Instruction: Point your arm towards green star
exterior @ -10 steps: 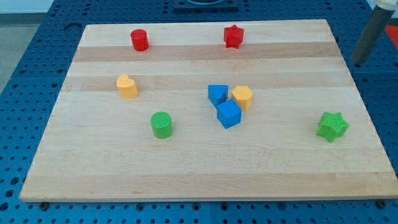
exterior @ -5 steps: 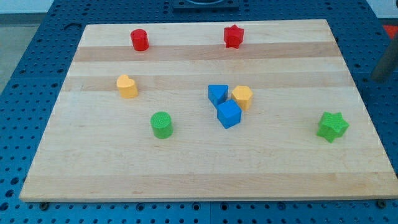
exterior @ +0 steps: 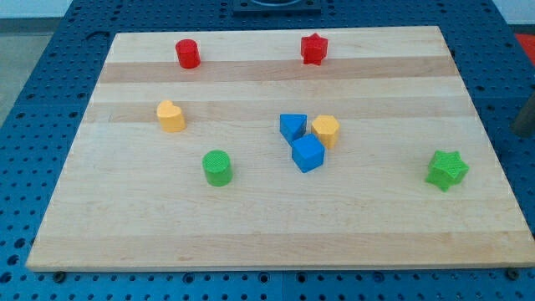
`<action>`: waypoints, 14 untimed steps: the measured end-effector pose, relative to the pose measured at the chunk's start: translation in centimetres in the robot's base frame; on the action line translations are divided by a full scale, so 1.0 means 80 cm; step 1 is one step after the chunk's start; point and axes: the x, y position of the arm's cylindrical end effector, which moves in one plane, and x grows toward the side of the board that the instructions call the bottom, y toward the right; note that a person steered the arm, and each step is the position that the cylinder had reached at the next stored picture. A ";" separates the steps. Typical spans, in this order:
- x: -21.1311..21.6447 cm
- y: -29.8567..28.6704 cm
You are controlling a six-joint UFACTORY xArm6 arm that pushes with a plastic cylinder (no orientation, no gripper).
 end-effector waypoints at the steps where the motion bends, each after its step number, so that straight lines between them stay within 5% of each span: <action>1: 0.015 0.001; 8: 0.113 -0.008; 14: 0.113 -0.111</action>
